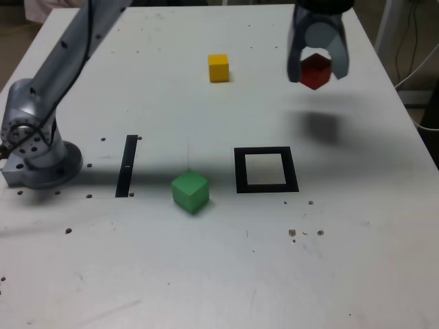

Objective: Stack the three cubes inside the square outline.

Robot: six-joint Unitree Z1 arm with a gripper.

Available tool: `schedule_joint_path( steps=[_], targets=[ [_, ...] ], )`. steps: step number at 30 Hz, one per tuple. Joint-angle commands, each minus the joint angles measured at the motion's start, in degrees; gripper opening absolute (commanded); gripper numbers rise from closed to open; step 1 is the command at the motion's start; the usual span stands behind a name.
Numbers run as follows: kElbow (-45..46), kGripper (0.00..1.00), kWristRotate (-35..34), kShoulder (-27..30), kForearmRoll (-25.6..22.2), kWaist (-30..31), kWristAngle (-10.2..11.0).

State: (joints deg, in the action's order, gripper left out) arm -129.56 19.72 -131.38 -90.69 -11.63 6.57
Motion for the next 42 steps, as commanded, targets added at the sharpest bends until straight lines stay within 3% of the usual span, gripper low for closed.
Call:
schedule_joint_path(
  steps=[1, 9, 26, 35, 42],
  targets=[
    [3.72, 0.49, -0.78, 3.42, -0.1, 1.04, -0.16],
    [19.31, 0.49, -4.11, 11.85, 5.54, 4.12, -0.17],
    [47.64, 0.49, -13.85, 24.18, 26.01, 12.93, -0.96],
    [51.34, 0.49, -15.92, 23.64, 30.44, 16.12, -1.17],
    [50.14, 0.49, -16.52, 22.19, 30.54, 17.51, -1.44]
  ],
)
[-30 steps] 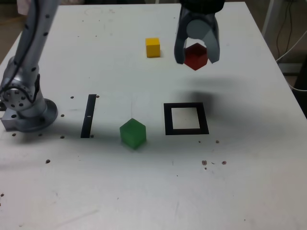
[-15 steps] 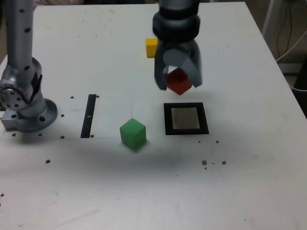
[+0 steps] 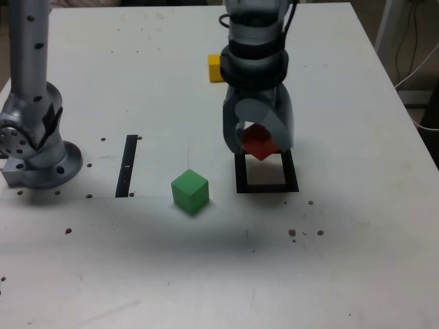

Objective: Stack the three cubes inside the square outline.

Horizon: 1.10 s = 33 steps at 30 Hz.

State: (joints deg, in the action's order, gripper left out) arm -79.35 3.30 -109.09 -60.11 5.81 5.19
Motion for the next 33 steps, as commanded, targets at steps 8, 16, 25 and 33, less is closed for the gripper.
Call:
schedule_joint_path(
  steps=[8, 16, 25, 33],
  targets=[
    [-0.12, 0.49, -0.23, -2.38, 0.98, 0.59, -0.16],
    [-0.03, 0.5, -0.23, -3.48, 1.38, 0.61, -0.62],
    [0.6, 0.68, -0.23, -4.29, 1.82, 0.61, -0.7],
    [1.42, 0.7, -0.2, -5.74, 2.35, 0.6, -0.97]
  ],
)
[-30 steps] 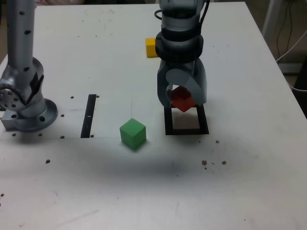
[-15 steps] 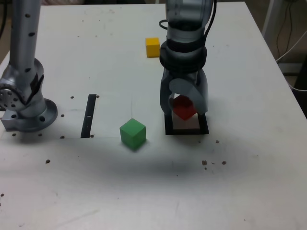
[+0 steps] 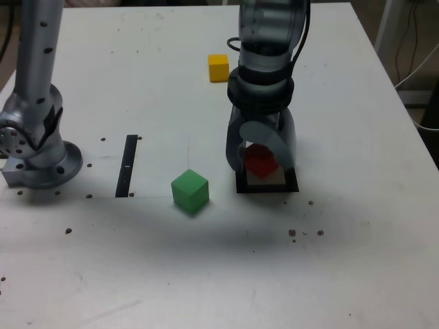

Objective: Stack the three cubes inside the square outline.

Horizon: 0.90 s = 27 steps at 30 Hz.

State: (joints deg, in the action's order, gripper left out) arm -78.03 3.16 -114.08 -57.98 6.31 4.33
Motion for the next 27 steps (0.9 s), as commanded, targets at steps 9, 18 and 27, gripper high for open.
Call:
schedule_joint_path(
  steps=[9, 18, 27],
  targets=[
    [0.49, 0.73, 0.05, -1.66, 0.78, 0.1, -0.16],
    [0.83, 0.96, 0.0, 2.86, -0.14, -0.19, 0.3],
    [-1.98, 0.99, 0.91, 6.04, -5.99, -0.51, 1.21]
  ],
)
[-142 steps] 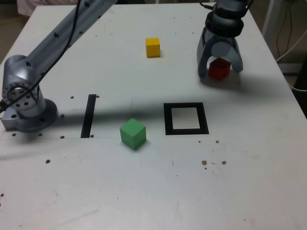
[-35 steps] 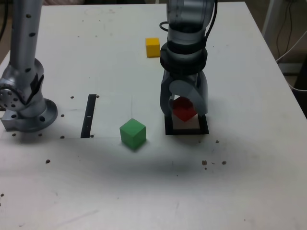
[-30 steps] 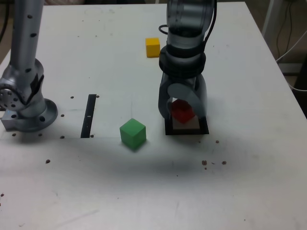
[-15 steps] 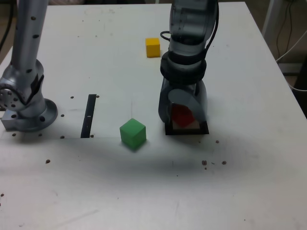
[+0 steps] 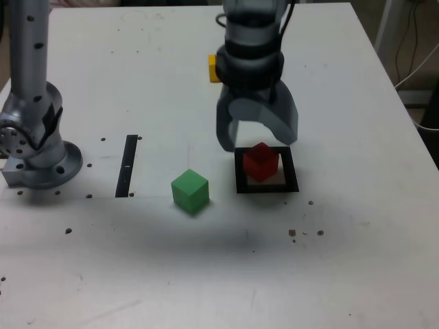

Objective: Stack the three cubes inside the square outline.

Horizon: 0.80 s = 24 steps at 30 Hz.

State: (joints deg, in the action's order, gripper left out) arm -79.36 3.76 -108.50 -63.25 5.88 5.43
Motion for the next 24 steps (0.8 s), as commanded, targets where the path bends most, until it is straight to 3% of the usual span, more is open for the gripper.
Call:
schedule_joint_path(
  steps=[1, 13, 24],
  targets=[
    [-1.0, 0.99, 0.47, 0.44, -1.35, -0.08, 0.11],
    [-3.66, 0.99, 2.14, 1.64, -5.28, -2.89, -0.5],
    [-11.09, 0.99, 13.6, 1.43, -10.63, -18.14, -0.12]
  ],
)
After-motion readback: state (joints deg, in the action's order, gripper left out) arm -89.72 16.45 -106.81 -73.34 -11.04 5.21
